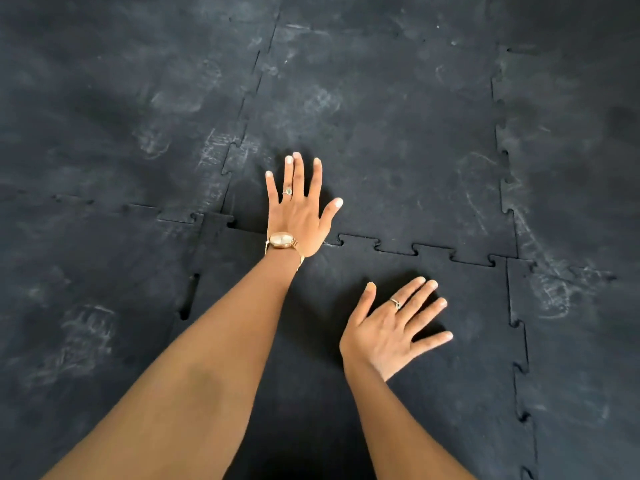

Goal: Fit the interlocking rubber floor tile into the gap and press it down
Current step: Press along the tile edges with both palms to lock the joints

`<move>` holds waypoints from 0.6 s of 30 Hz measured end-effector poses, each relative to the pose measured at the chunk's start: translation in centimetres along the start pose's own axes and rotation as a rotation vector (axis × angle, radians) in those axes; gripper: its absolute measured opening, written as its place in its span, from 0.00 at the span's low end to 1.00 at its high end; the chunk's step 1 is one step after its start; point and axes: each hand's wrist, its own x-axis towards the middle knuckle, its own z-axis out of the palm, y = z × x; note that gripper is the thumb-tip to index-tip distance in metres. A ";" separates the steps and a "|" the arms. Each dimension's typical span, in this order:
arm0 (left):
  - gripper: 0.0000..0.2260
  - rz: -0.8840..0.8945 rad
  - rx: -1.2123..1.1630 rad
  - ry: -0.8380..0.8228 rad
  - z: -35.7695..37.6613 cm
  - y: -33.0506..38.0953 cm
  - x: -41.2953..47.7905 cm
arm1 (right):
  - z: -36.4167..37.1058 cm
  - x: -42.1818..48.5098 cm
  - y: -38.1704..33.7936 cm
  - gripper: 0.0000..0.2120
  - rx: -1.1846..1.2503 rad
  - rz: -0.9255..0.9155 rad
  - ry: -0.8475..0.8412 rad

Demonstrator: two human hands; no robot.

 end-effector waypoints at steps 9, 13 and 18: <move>0.34 0.025 -0.071 -0.047 -0.4 0.0 0.1 | 0.2 -3.7 -1.5 0.31 -0.041 -0.492 -0.111; 0.32 -0.096 -0.597 -0.128 -2.6 0.1 0.6 | 0.3 -3.7 -1.5 0.31 -0.034 -0.466 -0.075; 0.31 -0.001 -0.318 0.247 -4.6 -2.8 -0.2 | 0.1 -3.6 -1.6 0.32 -0.068 -0.456 -0.116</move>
